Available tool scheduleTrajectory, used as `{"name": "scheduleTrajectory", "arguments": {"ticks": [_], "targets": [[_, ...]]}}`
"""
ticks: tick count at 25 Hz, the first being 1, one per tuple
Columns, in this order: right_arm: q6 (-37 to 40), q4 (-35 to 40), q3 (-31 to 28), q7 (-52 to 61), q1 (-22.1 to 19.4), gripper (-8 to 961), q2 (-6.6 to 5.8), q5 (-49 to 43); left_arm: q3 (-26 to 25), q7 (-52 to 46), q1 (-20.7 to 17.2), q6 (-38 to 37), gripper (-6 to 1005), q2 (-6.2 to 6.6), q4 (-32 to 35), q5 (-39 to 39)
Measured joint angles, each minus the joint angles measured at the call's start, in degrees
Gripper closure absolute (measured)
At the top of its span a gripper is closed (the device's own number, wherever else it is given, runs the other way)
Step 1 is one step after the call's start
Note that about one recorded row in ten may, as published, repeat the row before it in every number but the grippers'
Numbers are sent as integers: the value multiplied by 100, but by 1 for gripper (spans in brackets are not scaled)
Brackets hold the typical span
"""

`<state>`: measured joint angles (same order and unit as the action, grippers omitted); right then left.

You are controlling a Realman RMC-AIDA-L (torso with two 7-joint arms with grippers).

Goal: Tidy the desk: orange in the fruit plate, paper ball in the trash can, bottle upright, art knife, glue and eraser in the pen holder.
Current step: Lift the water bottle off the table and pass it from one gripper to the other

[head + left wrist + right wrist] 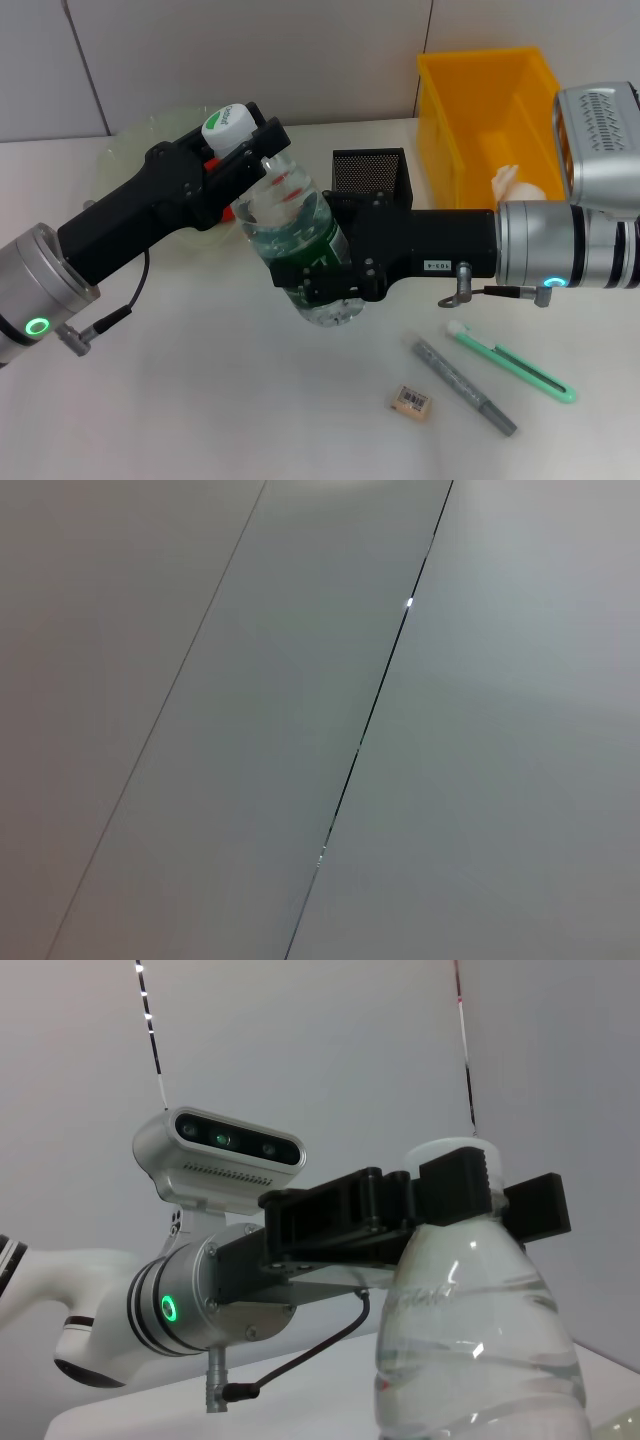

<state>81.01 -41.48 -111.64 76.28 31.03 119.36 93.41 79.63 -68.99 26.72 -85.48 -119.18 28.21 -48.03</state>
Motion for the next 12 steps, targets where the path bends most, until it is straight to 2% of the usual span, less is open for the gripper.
{"name": "scheduleTrajectory", "arguments": {"ticks": [12], "targets": [[-34, -9, 2, 125, 27, 191, -2, -61, 8, 0, 0, 29, 560, 0, 0, 5]]}}
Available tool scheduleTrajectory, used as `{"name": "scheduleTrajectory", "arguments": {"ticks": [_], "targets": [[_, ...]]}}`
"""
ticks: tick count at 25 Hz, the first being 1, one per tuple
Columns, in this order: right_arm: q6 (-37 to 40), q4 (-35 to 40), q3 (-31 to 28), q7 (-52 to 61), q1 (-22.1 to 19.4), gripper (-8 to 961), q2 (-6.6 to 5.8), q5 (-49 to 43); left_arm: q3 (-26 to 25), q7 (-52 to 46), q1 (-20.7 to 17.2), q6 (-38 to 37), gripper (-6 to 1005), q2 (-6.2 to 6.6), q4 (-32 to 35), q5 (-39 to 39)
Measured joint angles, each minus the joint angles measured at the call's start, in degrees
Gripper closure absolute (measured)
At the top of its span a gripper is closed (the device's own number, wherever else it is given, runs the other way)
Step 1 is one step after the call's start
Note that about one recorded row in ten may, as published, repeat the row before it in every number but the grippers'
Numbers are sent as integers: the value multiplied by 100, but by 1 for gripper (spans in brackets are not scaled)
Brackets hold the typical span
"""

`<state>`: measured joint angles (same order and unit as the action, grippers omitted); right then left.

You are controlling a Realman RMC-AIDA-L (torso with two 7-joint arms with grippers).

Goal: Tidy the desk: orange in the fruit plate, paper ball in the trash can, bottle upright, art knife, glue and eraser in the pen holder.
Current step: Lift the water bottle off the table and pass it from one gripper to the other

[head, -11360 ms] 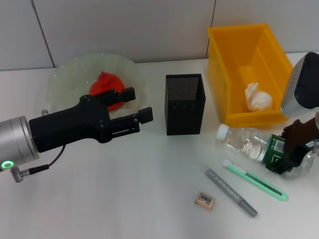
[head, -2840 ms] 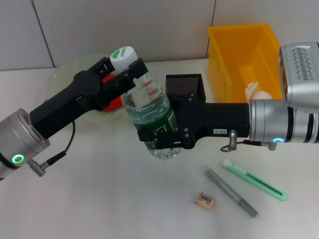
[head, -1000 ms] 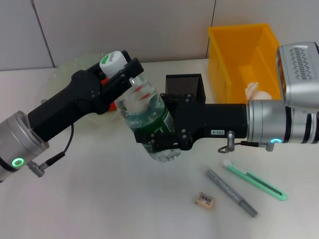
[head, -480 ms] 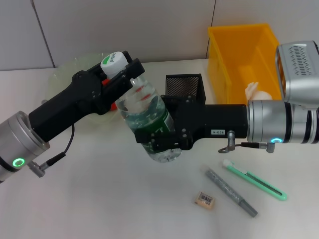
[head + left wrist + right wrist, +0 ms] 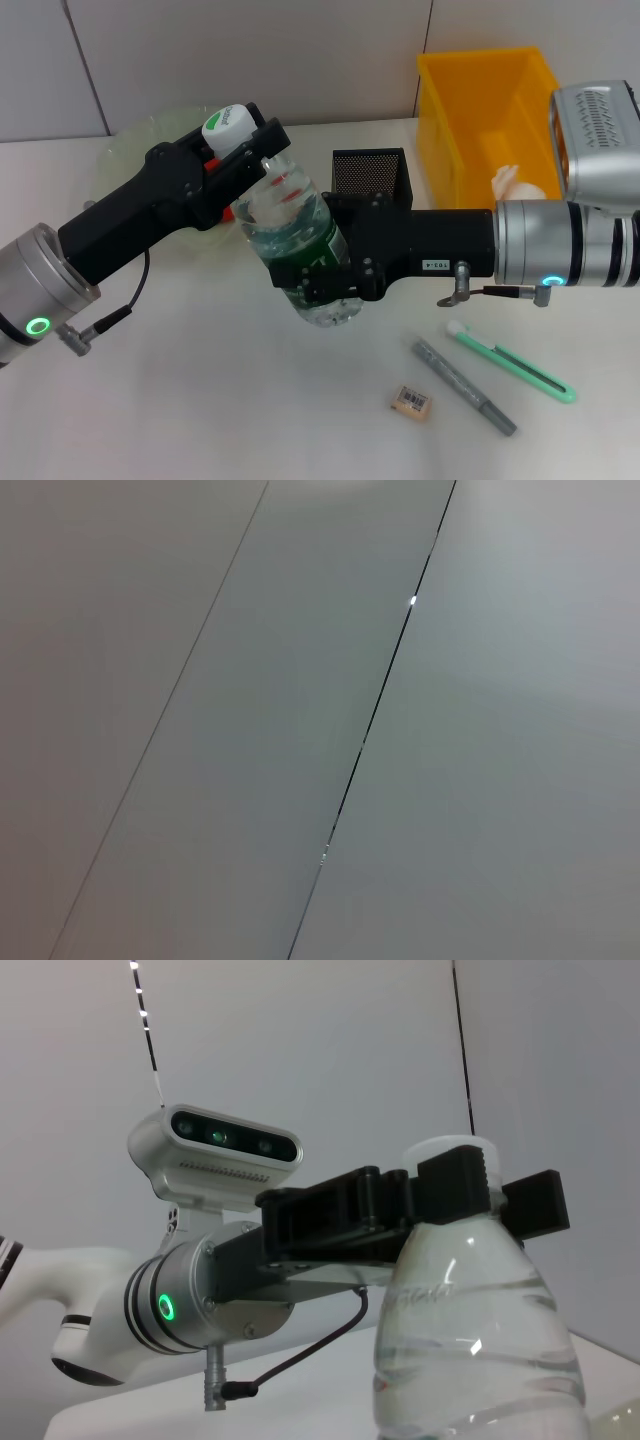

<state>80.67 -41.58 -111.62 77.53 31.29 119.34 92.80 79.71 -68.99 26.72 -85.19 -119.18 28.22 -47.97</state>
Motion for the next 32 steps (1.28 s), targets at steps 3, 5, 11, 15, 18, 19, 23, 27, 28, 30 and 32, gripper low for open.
{"name": "scheduleTrajectory", "arguments": {"ticks": [3, 5, 11, 15, 18, 19, 23, 27, 28, 30, 32], "targets": [[-15, -18, 0, 16, 11, 191, -2, -39, 0, 0, 0, 0, 560, 0, 0, 0], [-18, -64, 1, 17, 6, 191, -4, -77, 1, 0, 0, 13, 560, 0, 0, -1], [-24, -148, 8, 29, -23, 191, -7, -149, 2, 0, 17, 31, 560, 0, -1, -2], [-23, -155, 14, 32, -25, 193, -14, -173, 1, 0, 18, 32, 560, 0, -1, -2], [-8, -175, 17, 33, -27, 194, -17, -220, 1, 0, 18, 32, 560, 0, -1, -3], [1, -179, 17, 34, -28, 194, -17, -227, 1, 0, 18, 32, 560, 0, 0, -3], [25, -255, 45, 37, -94, 194, -17, -234, 1, -1, 18, 33, 560, 0, 0, -3], [30, -537, 144, 126, -324, 195, -8, -236, 0, 0, 18, 38, 560, 0, 0, -3], [30, -537, 144, 126, -324, 195, -8, -236, 0, 0, 18, 38, 560, 0, 0, -3], [31, -601, 185, 170, -393, 195, -8, -235, 0, 0, 18, 38, 560, 0, 0, -2], [32, -622, 207, 181, -452, 195, -7, -235, 15, 0, 38, 38, 560, 0, 0, 17]]}}
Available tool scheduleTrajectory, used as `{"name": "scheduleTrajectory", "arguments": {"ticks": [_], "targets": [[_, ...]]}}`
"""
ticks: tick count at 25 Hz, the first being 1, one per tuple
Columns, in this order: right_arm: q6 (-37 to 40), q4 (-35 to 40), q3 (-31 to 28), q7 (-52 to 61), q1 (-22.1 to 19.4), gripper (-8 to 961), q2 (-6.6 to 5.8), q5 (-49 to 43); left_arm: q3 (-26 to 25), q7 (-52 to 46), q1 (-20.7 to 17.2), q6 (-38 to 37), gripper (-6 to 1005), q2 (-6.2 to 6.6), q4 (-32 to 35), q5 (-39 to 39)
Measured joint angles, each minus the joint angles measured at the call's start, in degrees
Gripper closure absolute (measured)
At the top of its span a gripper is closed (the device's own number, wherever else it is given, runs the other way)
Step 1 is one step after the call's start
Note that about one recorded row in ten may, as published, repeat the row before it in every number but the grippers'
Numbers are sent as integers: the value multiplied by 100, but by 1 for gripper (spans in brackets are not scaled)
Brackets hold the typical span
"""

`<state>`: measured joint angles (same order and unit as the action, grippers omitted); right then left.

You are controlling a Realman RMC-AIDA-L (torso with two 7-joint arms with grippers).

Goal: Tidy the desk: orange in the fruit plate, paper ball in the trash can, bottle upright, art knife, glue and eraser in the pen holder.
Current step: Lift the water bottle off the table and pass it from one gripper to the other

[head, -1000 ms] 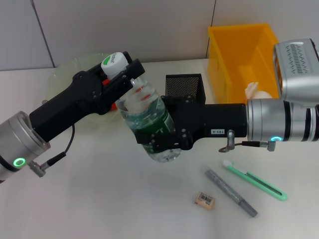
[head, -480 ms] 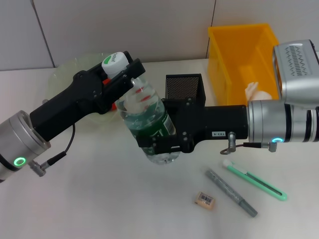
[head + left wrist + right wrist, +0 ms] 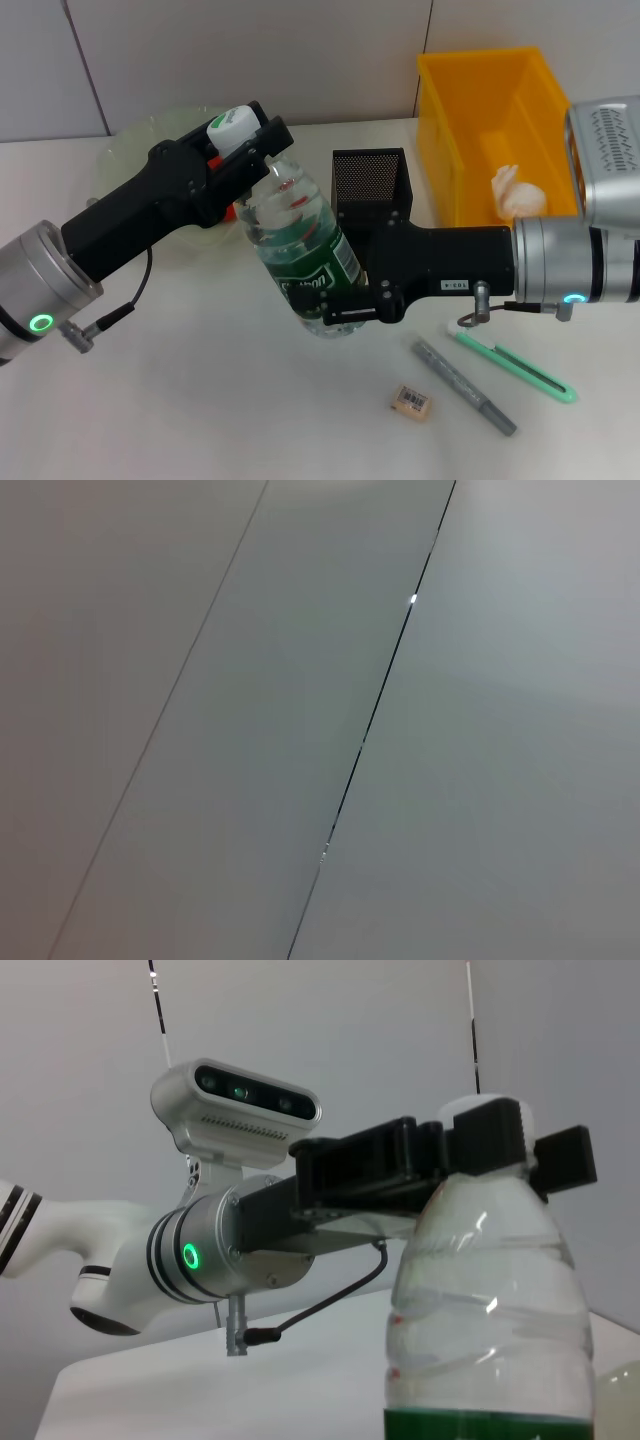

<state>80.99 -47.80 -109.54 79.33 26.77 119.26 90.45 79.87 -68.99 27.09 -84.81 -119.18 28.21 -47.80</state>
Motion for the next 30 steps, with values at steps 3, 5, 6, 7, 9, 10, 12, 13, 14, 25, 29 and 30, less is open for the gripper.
{"name": "scheduleTrajectory", "arguments": {"ticks": [3, 5, 6, 7, 9, 10, 12, 13, 14, 25, 29, 30], "targets": [[2, 4, 14, -1, -19, 195, 0, -3, 30, 0, 14, 0, 560, 0, 1, 41], [4, 20, 25, -10, -23, 196, 0, -7, 37, 0, 15, 0, 560, 0, 0, 63], [4, 20, 25, -10, -23, 196, 0, -7, 38, 0, 15, 0, 560, 0, 0, 72], [4, 23, 25, -11, -23, 196, 0, -6, 41, 0, 15, 0, 560, 0, 0, 86], [5, 40, 25, -18, -27, 196, 0, -6, 46, 0, 15, -6, 561, 0, 0, 129], [5, 53, 27, -36, -32, 196, 0, -11, 55, 0, 20, -18, 561, 0, 1, 168], [5, 56, 28, -42, -32, 196, 0, -14, 55, 0, 20, -18, 561, 0, 1, 168], [5, 58, 29, -48, -32, 196, 0, -20, 62, 0, 23, -21, 561, 0, 6, 180], [5, 59, 29, -52, -32, 196, 0, -30, 62, 0, 23, -21, 561, 0, 6, 180], [-30, 134, 29, -59, -32, 197, 0, -78, 100, 0, 94, -20, 560, 0, 51, 243], [-36, 130, 24, -76, -55, 197, 0, -103, 103, 29, 110, -21, 559, 0, 52, 266], [-37, 126, 19, -89, -69, 198, 0, -105, 113, 64, 112, -23, 559, 0, 52, 305]]}}
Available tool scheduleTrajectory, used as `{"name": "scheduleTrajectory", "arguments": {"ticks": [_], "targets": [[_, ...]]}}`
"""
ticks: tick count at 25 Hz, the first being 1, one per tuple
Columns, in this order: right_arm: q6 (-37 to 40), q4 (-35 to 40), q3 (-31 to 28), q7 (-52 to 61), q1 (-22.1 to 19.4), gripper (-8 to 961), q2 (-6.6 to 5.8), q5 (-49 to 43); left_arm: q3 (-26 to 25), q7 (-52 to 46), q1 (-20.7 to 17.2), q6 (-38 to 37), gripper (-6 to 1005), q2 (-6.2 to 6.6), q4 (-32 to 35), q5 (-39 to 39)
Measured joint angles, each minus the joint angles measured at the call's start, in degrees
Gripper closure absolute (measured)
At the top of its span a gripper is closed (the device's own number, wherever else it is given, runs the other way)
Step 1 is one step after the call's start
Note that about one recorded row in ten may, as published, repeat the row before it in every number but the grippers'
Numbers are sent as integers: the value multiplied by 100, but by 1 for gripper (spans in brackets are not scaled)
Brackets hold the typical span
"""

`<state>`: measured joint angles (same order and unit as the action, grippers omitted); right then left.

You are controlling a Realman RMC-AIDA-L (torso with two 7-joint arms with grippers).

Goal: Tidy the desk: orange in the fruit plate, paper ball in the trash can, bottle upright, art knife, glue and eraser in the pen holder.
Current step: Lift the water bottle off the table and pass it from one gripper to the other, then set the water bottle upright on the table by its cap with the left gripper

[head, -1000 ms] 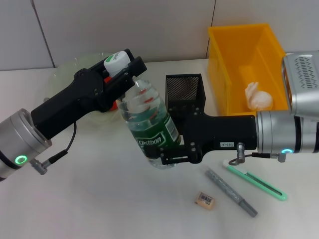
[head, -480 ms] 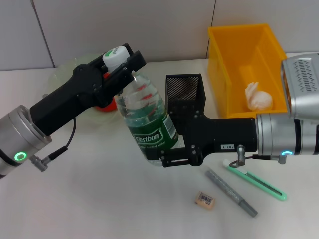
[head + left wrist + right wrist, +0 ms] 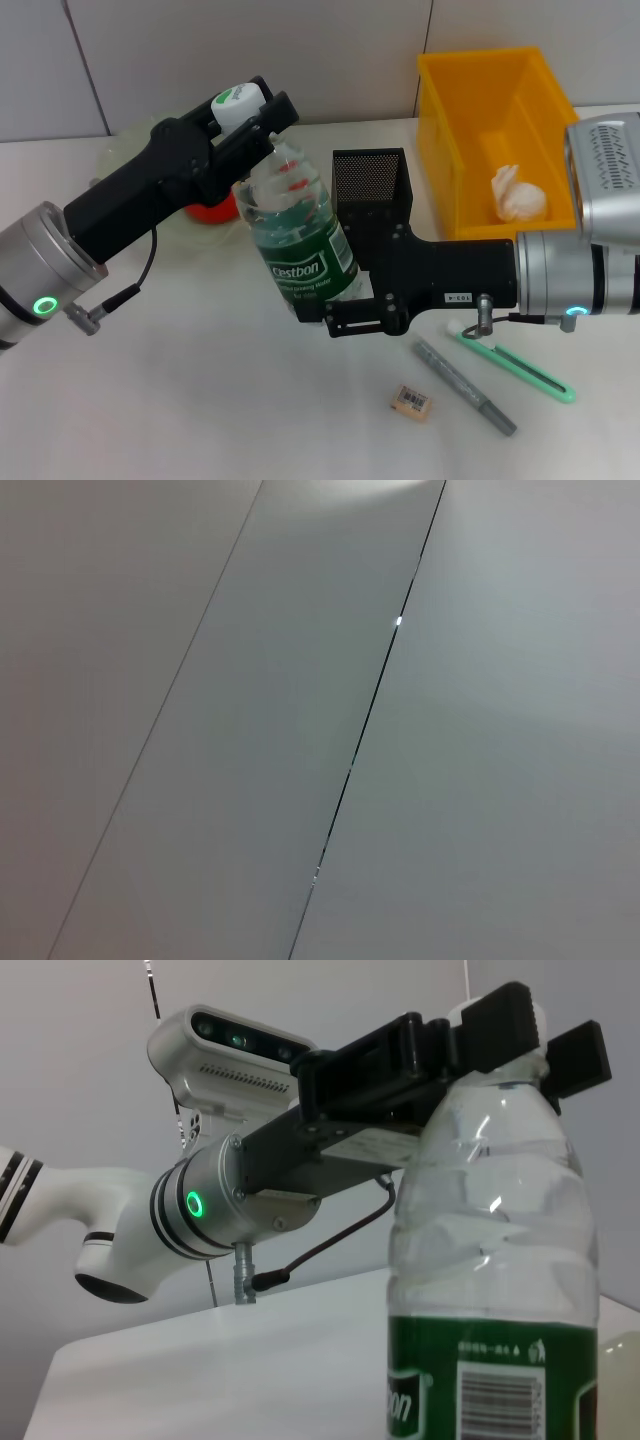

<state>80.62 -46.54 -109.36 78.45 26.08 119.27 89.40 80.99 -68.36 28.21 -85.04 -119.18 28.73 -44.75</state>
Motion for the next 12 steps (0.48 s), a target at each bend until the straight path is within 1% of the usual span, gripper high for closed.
{"name": "scheduleTrajectory", "arguments": {"ticks": [12], "targets": [[-42, 87, 18, -31, -35, 199, -1, -77, 1, 59, 23, -12, 559, 1, 13, 141]]}}
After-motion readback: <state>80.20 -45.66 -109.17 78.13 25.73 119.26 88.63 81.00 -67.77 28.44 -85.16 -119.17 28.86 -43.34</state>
